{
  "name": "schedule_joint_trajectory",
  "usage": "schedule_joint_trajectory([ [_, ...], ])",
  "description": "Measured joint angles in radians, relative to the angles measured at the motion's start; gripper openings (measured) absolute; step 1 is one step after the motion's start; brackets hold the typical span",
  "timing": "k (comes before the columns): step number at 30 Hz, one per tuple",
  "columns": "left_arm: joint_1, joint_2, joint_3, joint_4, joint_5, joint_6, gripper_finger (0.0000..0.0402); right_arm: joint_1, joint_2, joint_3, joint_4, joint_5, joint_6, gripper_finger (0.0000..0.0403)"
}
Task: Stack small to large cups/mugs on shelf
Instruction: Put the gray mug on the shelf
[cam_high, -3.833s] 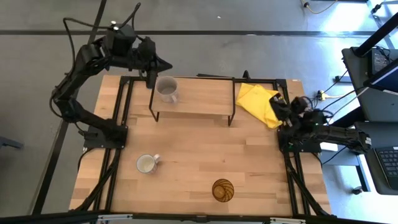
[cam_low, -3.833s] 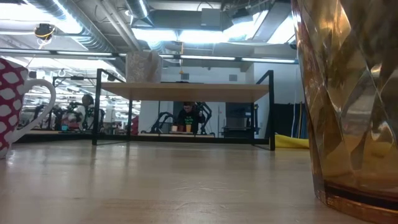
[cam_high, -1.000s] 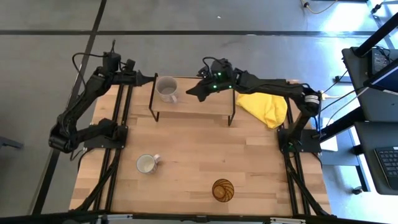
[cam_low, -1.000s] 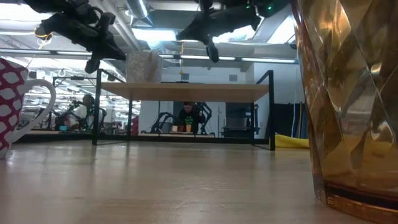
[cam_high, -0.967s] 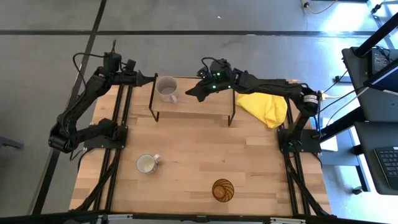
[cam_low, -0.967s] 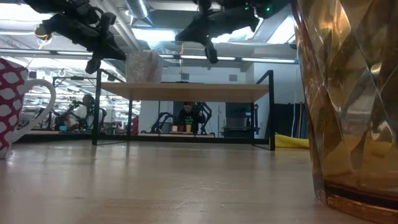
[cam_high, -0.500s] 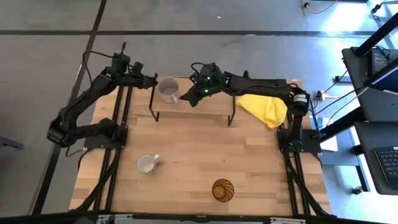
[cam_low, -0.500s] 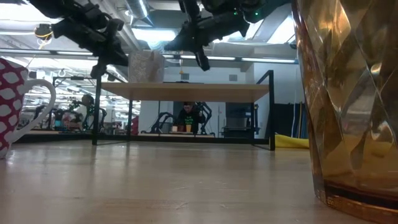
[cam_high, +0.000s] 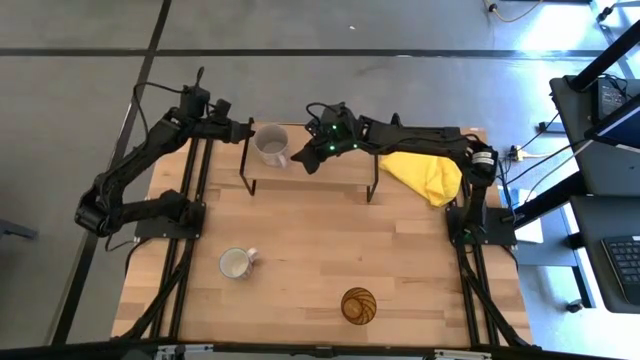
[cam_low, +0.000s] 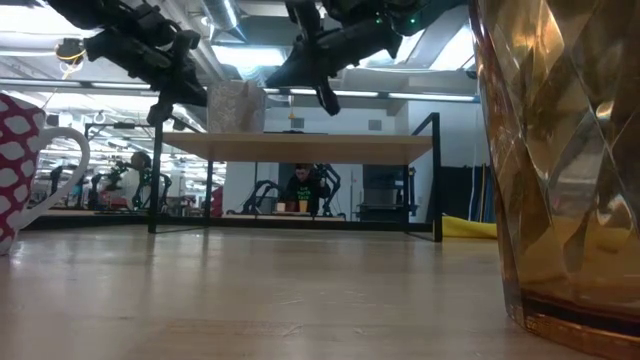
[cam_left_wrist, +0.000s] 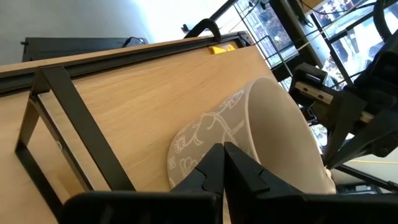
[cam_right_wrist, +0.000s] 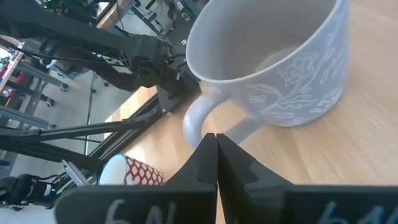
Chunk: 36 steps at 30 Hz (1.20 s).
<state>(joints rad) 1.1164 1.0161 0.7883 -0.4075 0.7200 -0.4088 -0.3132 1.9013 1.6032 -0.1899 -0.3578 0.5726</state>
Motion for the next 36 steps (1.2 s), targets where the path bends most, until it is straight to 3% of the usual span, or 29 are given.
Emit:
schedule_joint_trajectory([
  [25,0.0,0.0,0.0,0.006,-0.004,0.018,0.0001,0.021,0.039,-0.001,0.067,-0.027,-0.001,0.0],
  [36,-0.036,0.071,0.0,0.099,-0.001,-0.005,0.0001,0.036,0.039,-0.001,0.113,-0.033,0.003,0.0],
])
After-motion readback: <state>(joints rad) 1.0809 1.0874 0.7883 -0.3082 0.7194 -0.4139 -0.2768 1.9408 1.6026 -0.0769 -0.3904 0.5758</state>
